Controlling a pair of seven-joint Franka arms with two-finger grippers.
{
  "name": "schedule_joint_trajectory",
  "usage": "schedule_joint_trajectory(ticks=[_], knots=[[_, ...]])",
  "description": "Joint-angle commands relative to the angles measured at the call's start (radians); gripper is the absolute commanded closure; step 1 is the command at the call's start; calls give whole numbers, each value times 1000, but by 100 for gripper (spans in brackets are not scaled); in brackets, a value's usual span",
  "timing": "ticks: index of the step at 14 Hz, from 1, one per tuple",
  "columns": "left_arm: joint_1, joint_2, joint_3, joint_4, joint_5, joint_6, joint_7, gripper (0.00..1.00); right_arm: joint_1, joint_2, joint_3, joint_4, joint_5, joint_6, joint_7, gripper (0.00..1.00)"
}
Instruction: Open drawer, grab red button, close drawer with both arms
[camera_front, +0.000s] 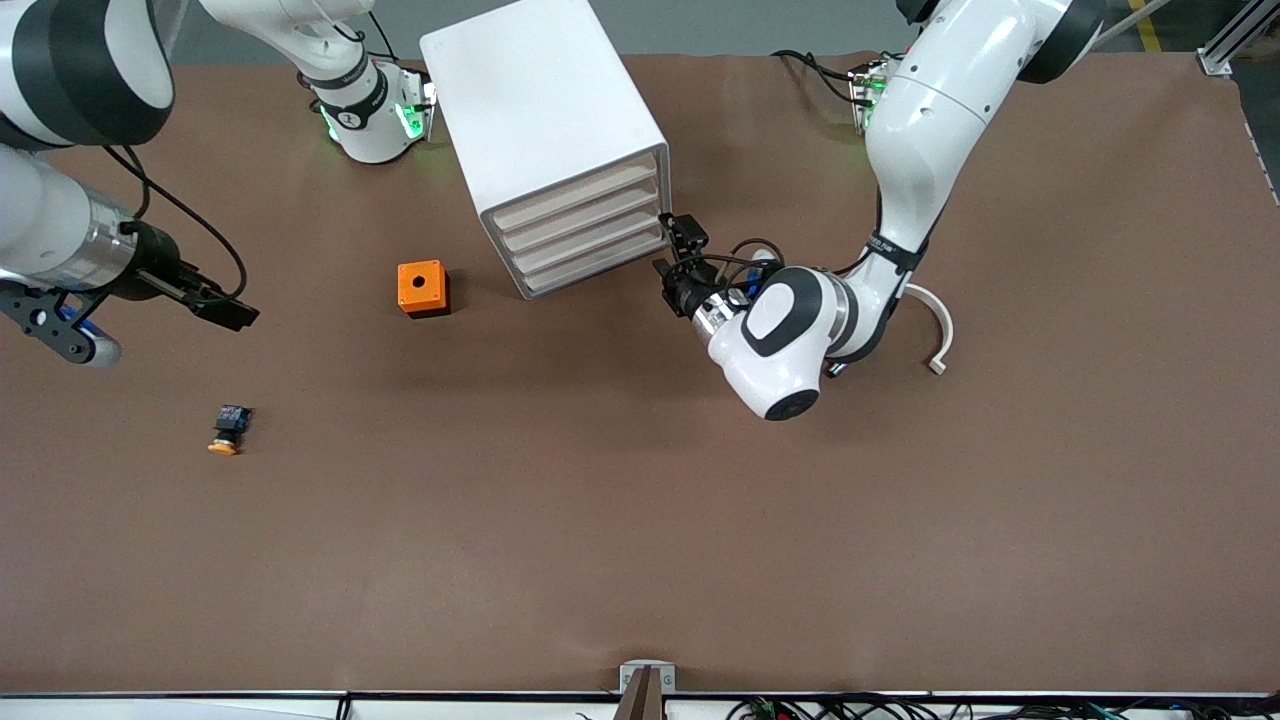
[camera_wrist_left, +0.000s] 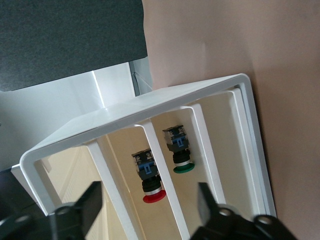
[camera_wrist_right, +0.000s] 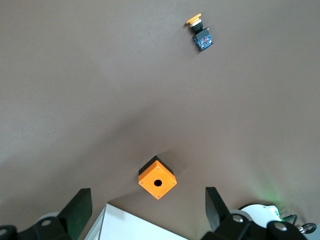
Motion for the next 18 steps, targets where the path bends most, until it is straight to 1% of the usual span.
schedule_joint_trajectory(ticks=[1, 3, 12, 18], knots=[[-15, 38, 2, 26, -29, -17, -34, 52, 22, -4, -6, -1, 10, -2, 54, 0], [-30, 46, 2, 26, -28, -16, -42, 54, 37, -5, -6, -10, 10, -2, 78, 0], [-91, 84, -1, 12, -35, -19, -76, 54, 92, -5, -8, -27, 10, 15, 193, 0], [-93, 87, -37, -10, -35, -65, -103, 54, 135, -5, -8, -38, 9, 42, 266, 0]])
